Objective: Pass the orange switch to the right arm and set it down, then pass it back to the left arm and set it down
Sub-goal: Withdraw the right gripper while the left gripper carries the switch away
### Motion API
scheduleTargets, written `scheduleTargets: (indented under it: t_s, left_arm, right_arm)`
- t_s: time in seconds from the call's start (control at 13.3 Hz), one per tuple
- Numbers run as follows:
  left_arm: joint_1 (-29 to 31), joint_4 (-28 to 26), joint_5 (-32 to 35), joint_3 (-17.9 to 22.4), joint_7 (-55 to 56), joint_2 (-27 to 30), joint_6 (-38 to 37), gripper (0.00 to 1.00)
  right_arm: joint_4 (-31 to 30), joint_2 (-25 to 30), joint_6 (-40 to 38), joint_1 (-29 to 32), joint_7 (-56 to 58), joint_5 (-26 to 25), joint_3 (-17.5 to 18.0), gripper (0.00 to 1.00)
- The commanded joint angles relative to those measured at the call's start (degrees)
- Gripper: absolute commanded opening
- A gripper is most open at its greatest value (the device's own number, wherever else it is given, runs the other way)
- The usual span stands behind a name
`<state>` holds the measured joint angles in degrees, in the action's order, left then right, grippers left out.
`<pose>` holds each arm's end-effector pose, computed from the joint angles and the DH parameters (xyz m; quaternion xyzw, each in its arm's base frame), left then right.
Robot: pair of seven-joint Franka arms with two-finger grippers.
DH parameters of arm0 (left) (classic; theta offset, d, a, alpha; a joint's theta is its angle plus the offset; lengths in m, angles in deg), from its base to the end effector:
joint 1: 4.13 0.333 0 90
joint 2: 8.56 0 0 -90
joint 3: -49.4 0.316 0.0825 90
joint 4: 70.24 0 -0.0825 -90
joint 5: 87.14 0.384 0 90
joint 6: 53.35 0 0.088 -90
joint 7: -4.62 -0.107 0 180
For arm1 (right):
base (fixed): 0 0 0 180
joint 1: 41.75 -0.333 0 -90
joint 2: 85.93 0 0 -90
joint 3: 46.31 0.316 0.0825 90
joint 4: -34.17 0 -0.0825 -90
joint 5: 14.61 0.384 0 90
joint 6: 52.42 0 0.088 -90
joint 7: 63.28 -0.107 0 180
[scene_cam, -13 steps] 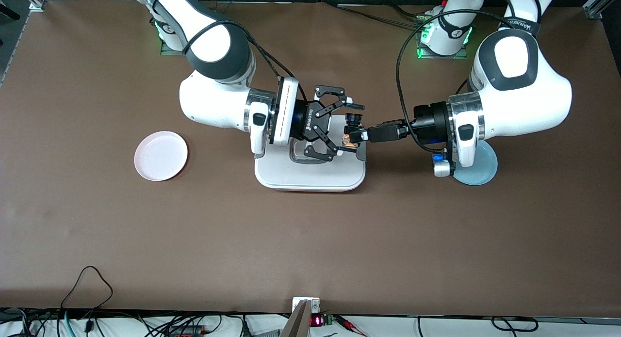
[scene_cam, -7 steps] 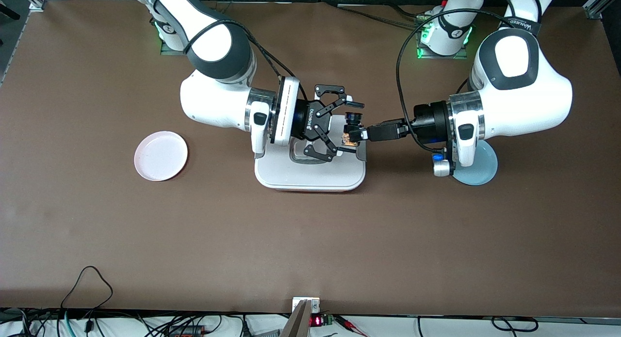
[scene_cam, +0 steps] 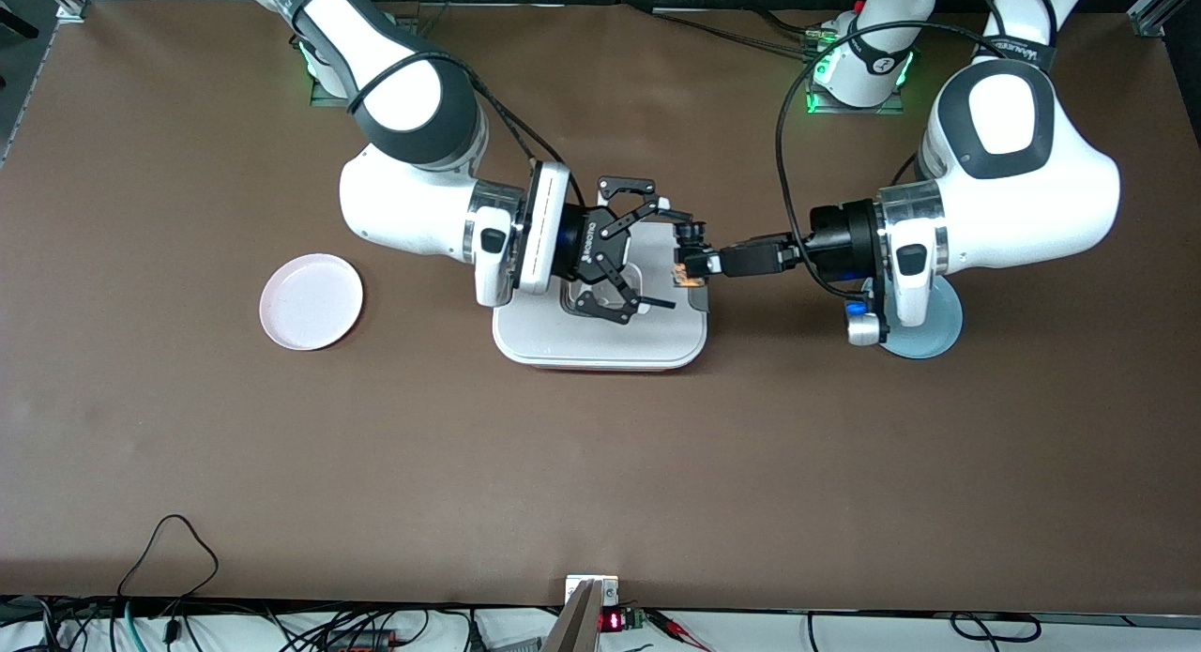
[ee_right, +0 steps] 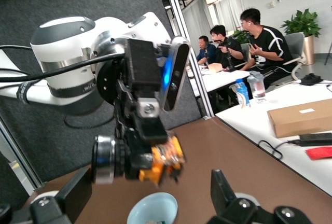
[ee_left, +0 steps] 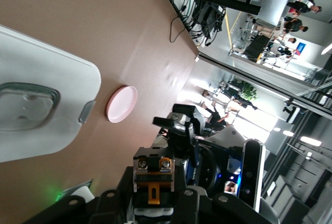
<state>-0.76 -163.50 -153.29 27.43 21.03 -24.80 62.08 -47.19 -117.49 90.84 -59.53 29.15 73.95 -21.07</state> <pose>0.6216 -0.2362 0.5163 0.8111 0.1962 -0.1226 0.5372 0.5955 0.4474 0.4596 -0.6525 -0.3882 -0.4191 0.4980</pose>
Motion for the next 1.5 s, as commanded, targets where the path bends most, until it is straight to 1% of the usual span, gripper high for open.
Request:
scheduleTargets:
  t_s: [0.0,0.15,0.3,0.45,0.53,0.68,0.75,0.9,0.98,1.05,1.2,1.35,1.43]
  left_arm:
    - [2.68,1.76,4.61,-0.18,-5.03,-0.11,-9.06,0.0]
    - [5.14,1.67,4.88,-0.18,-12.24,-0.28,-15.04,0.01]
    - [7.77,1.76,7.68,-0.18,-17.52,-1.07,-19.7,0.01]
    - [10.06,1.85,10.85,-0.18,-26.38,-1.86,-25.32,0.01]
    - [11.11,1.76,13.04,-0.18,-31.47,-2.04,-28.39,0.01]
    - [12.0,1.94,18.74,-0.18,-40.27,-2.22,-32.27,0.01]
    - [12.09,2.28,21.3,-0.18,-44.84,-2.3,-34.03,0.01]
    - [12.18,2.55,27.88,-0.18,-54.24,-2.3,-36.85,0.01]
    - [12.27,2.55,31.31,-0.18,-59.94,-2.22,-37.82,0.01]
    - [12.35,2.55,34.47,-0.18,-64.87,-2.22,-38.61,0.01]
    - [12.44,2.55,40.8,-0.18,-74.11,-2.04,-39.23,0.01]
    - [12.53,2.55,46.26,-0.18,-81.85,-1.78,-39.23,0.01]
    - [12.79,2.46,48.81,-0.18,-84.49,-1.6,-39.32,0.01]
  right_arm:
    - [-4.32,4.03,0.89,1.77,0.73,0.57,-1.25,1.0]
    - [-7.66,6.15,0.89,3.26,0.73,0.57,-1.25,1.0]
    - [-12.04,9.04,0.8,5.02,0.65,0.3,-1.25,1.0]
    - [-17.23,12.38,0.89,7.04,0.21,0.21,-1.34,1.0]
    - [-19.51,13.88,0.8,8.53,0.03,0.04,-1.34,1.0]
    - [-22.86,16.69,0.71,10.64,-2.5,-0.4,-1.34,1.0]
    - [-23.92,17.66,0.8,10.74,-5.22,-0.75,-1.34,1.0]
    - [-23.93,18.81,1.15,10.83,-12.32,-1.54,-1.34,1.0]
    - [-23.93,19.33,1.32,11.26,-16.89,-3.46,-1.34,1.0]
    - [-23.76,19.51,1.06,12.22,-20.76,-7.39,-1.34,1.0]
    - [-23.76,20.21,-0.07,13.02,-31.46,-18.28,-1.34,1.0]
    - [-23.67,20.92,-4.89,15.99,-43.85,-25.76,-1.34,1.0]
    - [-23.58,21.27,-7.61,17.67,-49.66,-30.76,-1.34,1.0]
